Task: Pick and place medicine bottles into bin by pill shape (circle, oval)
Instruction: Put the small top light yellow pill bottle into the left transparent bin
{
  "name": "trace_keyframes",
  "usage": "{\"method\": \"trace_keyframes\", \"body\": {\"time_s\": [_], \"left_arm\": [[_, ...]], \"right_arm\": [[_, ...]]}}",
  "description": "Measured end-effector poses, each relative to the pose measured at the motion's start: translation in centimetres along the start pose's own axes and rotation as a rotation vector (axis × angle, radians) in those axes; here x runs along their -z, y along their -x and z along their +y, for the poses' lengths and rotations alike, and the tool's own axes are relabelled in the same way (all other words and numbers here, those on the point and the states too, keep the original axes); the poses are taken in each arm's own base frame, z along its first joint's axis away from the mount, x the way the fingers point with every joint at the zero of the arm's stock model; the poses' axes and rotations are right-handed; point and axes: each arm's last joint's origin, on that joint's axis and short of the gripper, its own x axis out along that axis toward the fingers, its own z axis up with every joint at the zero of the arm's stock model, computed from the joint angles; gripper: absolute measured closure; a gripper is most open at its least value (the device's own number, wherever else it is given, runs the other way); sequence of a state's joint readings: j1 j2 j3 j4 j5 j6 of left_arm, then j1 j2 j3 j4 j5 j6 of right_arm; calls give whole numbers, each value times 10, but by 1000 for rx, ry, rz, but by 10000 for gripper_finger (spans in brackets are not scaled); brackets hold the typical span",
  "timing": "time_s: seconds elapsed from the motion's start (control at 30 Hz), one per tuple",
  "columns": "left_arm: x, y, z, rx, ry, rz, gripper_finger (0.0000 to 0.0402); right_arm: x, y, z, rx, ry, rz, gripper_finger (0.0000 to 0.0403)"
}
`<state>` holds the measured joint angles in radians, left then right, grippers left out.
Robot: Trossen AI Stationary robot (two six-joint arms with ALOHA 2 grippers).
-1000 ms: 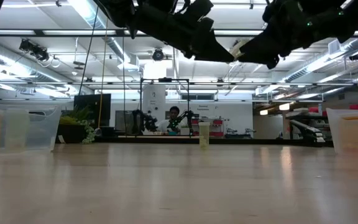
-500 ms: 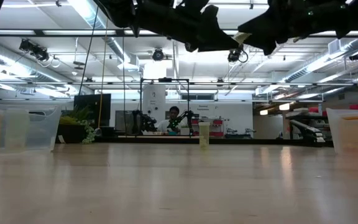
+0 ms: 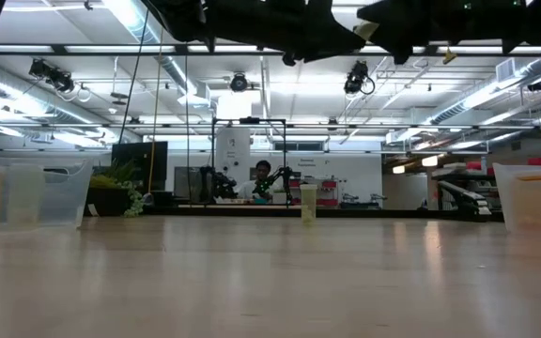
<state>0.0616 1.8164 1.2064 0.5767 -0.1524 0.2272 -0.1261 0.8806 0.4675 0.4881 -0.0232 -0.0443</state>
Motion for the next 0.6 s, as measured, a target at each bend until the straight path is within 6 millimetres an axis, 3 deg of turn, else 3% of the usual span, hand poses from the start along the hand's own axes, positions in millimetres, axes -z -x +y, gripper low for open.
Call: {"method": "trace_keyframes", "body": {"time_s": [0.6], "left_arm": [[-21,2,4,-9,36,-225,281]], "right_arm": [[-19,2,-1,12,63,-194,194]]}}
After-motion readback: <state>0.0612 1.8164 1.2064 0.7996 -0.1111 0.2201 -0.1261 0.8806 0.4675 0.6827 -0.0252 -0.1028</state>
